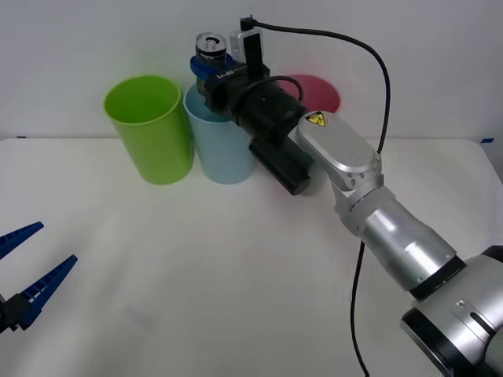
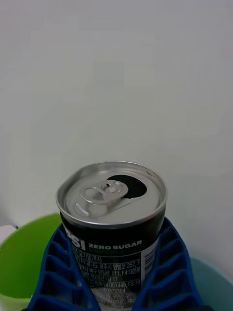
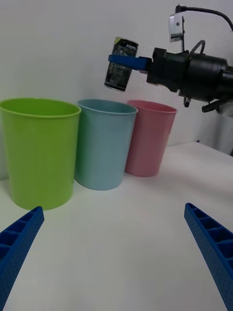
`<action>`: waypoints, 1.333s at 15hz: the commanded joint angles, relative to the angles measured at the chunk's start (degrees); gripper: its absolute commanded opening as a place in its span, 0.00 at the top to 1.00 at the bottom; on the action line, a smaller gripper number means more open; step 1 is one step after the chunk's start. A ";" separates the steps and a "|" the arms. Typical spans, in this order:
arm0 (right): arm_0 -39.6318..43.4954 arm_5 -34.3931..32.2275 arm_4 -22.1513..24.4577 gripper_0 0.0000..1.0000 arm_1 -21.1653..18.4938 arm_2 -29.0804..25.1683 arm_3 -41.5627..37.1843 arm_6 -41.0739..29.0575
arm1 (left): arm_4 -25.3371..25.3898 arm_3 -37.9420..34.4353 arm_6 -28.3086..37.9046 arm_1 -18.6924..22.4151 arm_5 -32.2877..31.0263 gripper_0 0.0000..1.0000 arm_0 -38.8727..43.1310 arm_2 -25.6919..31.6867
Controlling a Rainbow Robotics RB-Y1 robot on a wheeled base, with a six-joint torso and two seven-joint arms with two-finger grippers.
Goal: Grasp the object on the table and drop it into the matching bin: aluminum can to the light blue bin, PET bottle to the pink bin.
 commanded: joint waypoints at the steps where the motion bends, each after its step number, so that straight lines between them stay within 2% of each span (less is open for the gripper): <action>1: -2.08 0.73 0.44 1.00 1.26 -1.01 3.34 0.34 | 0.00 0.00 0.00 0.00 0.00 0.00 0.00 0.00; 6: -4.63 1.69 1.93 1.00 2.66 -2.59 7.56 0.51 | 0.00 0.00 0.00 0.00 0.00 0.00 0.00 0.00; 13: -4.54 1.96 2.02 0.98 2.66 -2.59 7.56 0.60 | 0.00 0.00 0.00 0.00 0.00 0.00 0.00 0.00; 15: -4.54 1.96 1.93 0.00 2.66 -2.59 7.56 0.87 | 0.00 0.00 0.00 0.00 0.00 0.00 0.00 0.00; 20: -4.37 0.90 2.02 0.00 2.31 -2.50 7.29 1.04 | 0.00 0.00 0.00 0.00 0.00 0.00 0.00 0.00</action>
